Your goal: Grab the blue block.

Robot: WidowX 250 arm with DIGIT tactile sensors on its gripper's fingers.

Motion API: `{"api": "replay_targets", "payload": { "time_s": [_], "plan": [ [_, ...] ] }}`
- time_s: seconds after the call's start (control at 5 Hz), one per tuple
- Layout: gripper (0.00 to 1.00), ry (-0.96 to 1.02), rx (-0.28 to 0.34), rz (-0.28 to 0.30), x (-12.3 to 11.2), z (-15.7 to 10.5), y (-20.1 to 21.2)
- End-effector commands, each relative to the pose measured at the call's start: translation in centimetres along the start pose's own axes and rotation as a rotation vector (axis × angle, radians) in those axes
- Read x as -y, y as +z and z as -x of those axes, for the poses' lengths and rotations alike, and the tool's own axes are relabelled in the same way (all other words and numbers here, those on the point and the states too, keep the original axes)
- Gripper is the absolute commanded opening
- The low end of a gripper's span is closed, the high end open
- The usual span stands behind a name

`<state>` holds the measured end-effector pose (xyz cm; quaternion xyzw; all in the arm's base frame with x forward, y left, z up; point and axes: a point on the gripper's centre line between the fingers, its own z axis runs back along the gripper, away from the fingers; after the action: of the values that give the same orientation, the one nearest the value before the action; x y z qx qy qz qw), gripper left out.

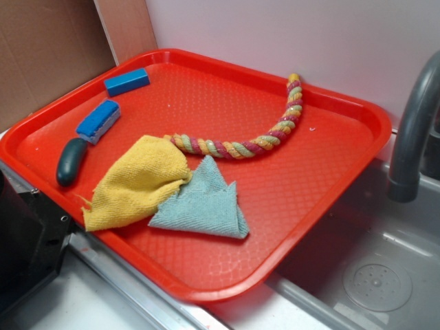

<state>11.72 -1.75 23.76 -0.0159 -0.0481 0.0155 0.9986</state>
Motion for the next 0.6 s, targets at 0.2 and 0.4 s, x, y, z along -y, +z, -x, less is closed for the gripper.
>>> {"api": "replay_targets", "payload": {
  "time_s": [0.2,0.4],
  "plan": [
    [1.0,-0.107,0.023,-0.046,-4.2,-3.8,-3.7],
    [1.0,-0.158,0.057,-0.059,-6.3,-5.2,-5.6]
  ]
}}
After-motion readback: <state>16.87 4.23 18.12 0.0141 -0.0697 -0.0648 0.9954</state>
